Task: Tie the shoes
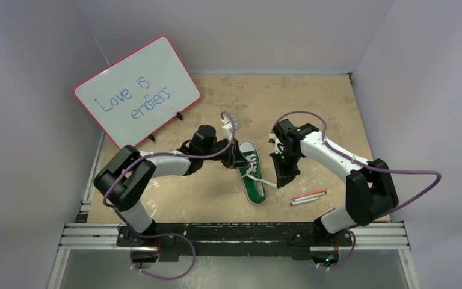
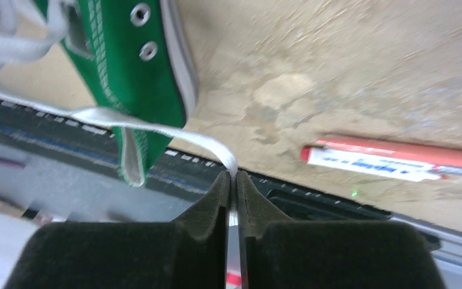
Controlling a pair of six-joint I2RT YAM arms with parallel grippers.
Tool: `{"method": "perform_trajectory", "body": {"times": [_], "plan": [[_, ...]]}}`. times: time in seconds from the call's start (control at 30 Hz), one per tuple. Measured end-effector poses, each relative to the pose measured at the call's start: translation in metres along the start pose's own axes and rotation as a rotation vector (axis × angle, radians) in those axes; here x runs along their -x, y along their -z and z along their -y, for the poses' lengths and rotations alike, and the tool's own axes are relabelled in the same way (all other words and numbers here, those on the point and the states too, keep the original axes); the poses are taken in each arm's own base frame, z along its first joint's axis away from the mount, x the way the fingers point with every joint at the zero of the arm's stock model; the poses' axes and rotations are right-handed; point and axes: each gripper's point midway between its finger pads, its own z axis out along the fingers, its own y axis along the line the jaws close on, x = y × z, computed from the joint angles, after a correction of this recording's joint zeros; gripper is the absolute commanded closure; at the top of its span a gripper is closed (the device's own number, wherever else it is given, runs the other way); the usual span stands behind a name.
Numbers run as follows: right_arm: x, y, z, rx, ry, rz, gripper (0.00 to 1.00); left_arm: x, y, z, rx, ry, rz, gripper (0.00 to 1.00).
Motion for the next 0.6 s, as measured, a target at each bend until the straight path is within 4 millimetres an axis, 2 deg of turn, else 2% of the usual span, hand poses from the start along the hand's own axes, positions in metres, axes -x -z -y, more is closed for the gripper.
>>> {"method": "perform_trajectory", "body": {"times": [0.13,0.17,0.23,0.33,0.43,0.6], "plan": [[0.014,-0.003,0.013,-0.067,-0.006,0.049,0.48,0.0,0.002,0.002,-0.003,-0.007,0.002,1.0],[0.017,-0.002,0.013,-0.068,0.007,0.069,0.45,-0.001,0.002,0.002,-0.001,-0.007,-0.002,1.0],[0.028,0.003,0.008,-0.032,0.044,0.147,0.44,-0.002,0.003,0.002,0.002,-0.013,-0.007,1.0],[0.041,0.018,-0.016,0.12,0.146,0.323,0.46,0.0,0.005,0.005,-0.004,-0.026,-0.005,1.0],[0.048,0.031,-0.037,0.229,0.243,0.419,0.49,0.001,0.007,0.008,-0.01,-0.037,-0.006,1.0],[0.052,0.023,-0.047,0.294,0.327,0.422,0.51,-0.003,0.009,0.007,-0.002,-0.048,-0.022,1.0]]}}
